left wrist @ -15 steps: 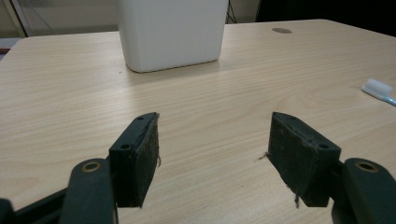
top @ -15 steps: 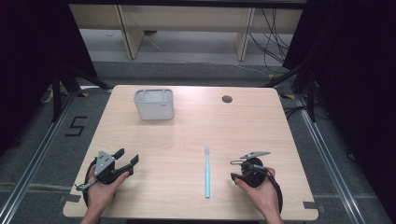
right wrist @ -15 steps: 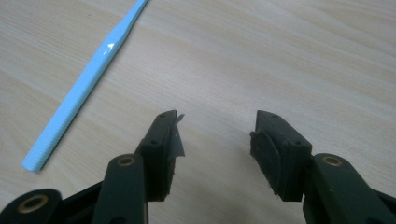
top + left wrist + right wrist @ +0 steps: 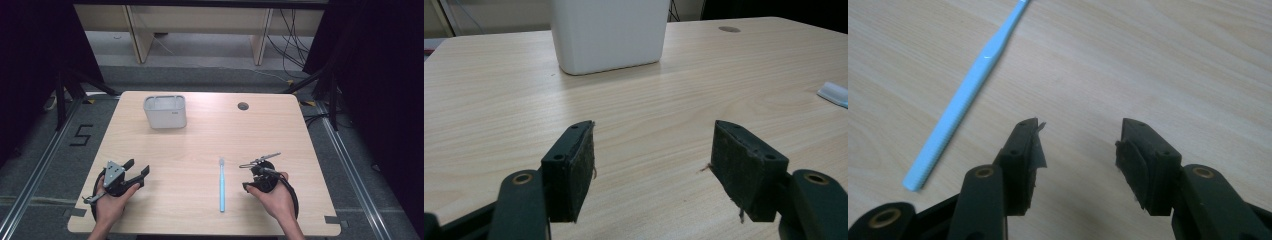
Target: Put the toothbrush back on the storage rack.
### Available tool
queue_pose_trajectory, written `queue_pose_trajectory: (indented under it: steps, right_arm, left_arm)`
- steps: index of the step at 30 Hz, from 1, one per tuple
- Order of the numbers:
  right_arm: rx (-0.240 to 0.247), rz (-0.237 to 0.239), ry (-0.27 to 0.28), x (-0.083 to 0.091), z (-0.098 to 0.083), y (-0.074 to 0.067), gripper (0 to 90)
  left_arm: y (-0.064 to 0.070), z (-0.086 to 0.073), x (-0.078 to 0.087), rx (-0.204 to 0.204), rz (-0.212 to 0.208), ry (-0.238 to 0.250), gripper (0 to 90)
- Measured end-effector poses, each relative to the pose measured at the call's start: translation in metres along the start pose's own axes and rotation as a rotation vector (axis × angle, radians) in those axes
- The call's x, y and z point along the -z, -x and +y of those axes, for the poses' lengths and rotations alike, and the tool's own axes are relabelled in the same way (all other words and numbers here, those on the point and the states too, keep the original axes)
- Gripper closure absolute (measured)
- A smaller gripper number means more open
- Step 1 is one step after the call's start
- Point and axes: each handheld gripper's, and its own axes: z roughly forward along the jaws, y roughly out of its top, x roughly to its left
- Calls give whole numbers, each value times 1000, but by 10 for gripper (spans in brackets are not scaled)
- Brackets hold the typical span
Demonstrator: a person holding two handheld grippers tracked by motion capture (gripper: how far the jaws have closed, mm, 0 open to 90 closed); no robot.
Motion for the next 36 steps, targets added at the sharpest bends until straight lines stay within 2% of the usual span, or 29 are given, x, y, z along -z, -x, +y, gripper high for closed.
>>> queue_pose_trajectory:
  steps: [1,2,4,5,6,8,10,12,13,14,15,16,18,20,21,22,23,24,26,28,29,31,34,36]
  right_arm:
    - [21,-8,-1,0,1,-1,511]
    - [-1,7,-1,0,2,-5,512]
    - [-3,2,-16,0,5,-9,514]
    - [14,3,-11,0,6,-9,515]
    - [6,13,-15,0,7,-10,514]
    - [4,4,-24,0,10,-13,512]
    - [5,15,-23,-1,12,-16,513]
    - [-26,26,-51,0,13,-22,512]
    - [-31,47,-57,1,14,-25,512]
    - [-23,41,-62,0,15,-26,512]
    - [-55,51,-87,2,16,-31,512]
    - [-55,51,-87,2,16,-31,512]
    - [-87,34,-125,0,21,-36,514]
    - [-94,28,-130,-1,23,-40,518]
    - [-77,16,-141,-1,24,-41,518]
    - [-89,16,-152,-1,25,-44,521]
    - [-79,22,-157,-2,26,-45,522]
    - [-83,37,-168,-3,27,-48,522]
    - [-93,27,-202,-6,29,-53,526]
    - [-109,32,-214,-10,32,-58,525]
    - [-92,30,-228,-13,34,-59,526]
    - [-88,34,-225,-17,38,-61,526]
    - [-101,18,-236,-22,45,-63,535]
    - [-134,24,-263,-24,49,-66,539]
  left_arm:
    - [0,0,0,1,2,5,333]
    - [0,0,0,1,4,7,333]
    - [0,0,1,5,4,13,333]
    - [0,-1,1,7,4,15,332]
    - [-1,-1,0,10,-4,32,332]
    - [0,-1,2,7,1,23,332]
    - [0,-1,2,9,5,17,333]
    - [0,0,1,2,6,9,335]
    - [0,-1,-1,3,-3,17,335]
    - [0,0,-1,1,-6,15,335]
    - [1,0,-2,-1,-7,14,335]
    - [1,0,-2,-1,-7,14,335]
    - [1,1,-2,3,-1,2,336]
    - [1,1,-3,1,-4,-1,337]
    - [1,1,-3,-1,-8,0,336]
    - [1,1,-3,-5,-10,0,336]
    - [1,1,-3,-6,-13,5,336]
    - [1,0,-3,-4,-15,9,336]
    - [1,1,-2,-8,-13,9,336]
    - [1,1,-2,-12,-17,7,337]
    - [1,1,-2,-12,-18,6,337]
    - [1,1,-2,-10,-18,5,338]
    - [1,1,-3,-10,-15,3,338]
    - [2,1,-3,-13,-16,6,339]
